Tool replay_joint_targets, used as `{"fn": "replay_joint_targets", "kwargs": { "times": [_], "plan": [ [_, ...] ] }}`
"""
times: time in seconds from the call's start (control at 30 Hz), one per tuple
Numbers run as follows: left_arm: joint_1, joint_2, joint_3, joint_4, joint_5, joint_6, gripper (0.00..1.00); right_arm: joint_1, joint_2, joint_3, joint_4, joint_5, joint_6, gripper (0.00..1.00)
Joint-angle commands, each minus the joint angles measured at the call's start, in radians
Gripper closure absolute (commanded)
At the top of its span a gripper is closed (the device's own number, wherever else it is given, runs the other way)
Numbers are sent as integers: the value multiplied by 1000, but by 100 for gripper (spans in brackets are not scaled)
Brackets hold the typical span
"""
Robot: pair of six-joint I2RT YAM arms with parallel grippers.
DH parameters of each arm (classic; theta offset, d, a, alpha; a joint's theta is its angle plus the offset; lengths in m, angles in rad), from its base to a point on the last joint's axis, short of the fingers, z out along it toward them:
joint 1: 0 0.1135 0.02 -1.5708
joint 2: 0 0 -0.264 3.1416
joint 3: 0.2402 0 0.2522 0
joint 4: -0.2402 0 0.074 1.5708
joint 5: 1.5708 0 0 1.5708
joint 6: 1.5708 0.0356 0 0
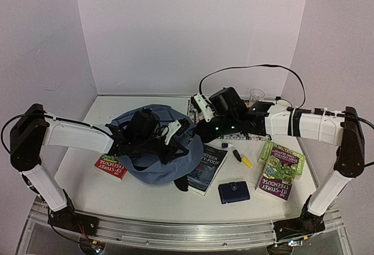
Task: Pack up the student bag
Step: Unzip the largest pocket of the student bag.
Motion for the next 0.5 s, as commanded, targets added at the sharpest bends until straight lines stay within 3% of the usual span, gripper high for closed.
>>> {"fn": "replay_joint_targets", "kwargs": {
  "times": [0.0,0.47],
  "plan": [
    [-1,-187,-66,18,55,57,100,-88,-28,11,10,58,-10,100],
    [-1,-653,-208,-250,54,197,100,-222,234,151,14,5,-67,100]
  ]
}}
